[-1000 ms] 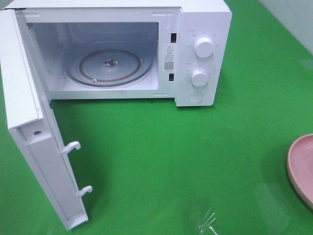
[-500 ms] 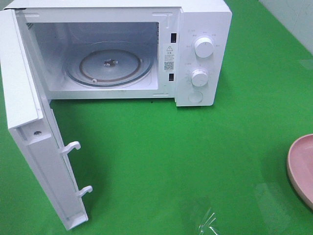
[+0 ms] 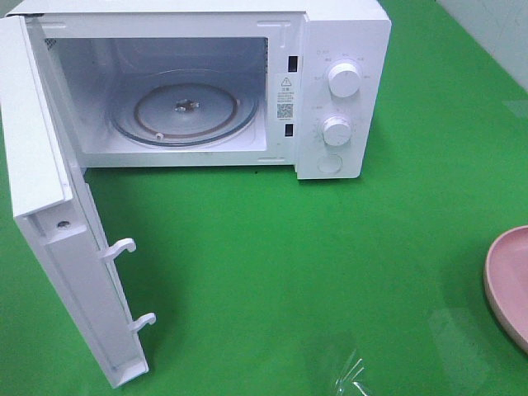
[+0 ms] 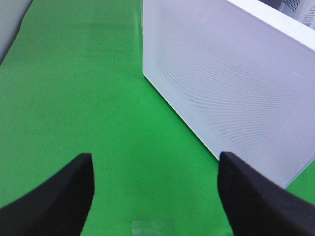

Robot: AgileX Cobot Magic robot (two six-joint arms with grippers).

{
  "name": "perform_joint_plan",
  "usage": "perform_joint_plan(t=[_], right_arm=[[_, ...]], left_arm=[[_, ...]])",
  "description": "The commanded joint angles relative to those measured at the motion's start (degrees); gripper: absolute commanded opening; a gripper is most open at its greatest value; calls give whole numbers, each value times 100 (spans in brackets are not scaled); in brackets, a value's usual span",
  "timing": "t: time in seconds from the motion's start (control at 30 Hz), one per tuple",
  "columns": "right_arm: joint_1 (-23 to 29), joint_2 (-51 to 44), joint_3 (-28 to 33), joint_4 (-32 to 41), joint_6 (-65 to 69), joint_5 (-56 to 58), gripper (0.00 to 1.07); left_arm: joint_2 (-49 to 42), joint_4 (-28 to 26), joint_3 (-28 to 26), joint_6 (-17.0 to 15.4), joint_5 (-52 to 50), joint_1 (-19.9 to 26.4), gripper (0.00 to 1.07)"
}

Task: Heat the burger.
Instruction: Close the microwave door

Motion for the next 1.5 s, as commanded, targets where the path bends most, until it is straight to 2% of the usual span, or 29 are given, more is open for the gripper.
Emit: perform_joint_plan(t=[0.03,0.7,0.87,1.23,1.33,1.37,1.47,1.5], right_arm=[[-29,-155,29,17,-34,-46,76],[-29,-155,29,17,-11,-46,76],[-29,-155,29,17,-11,-46,76],[-29,-155,29,17,-11,-46,76],[-29,-155,29,17,-11,-46,76],[-29,-155,29,17,-11,-46,76],[-29,-155,29,17,-11,-46,76],[-29,-155,29,17,-11,-46,76]], left_arm=[[-23,-52,11,-6,11,11,65],[-29,-126,11,-6,11,11,65],[40,-120,-103,166,-126,11,65],[1490,-160,-178,166,-1249,6,68],[1639,-235,-120,178,-1524,6,68],[1719,-304,11,327,-1885,6,68],[1782,-304,229,407,-2286,6,68],[1856,-304,464,407,-2607,6,67]])
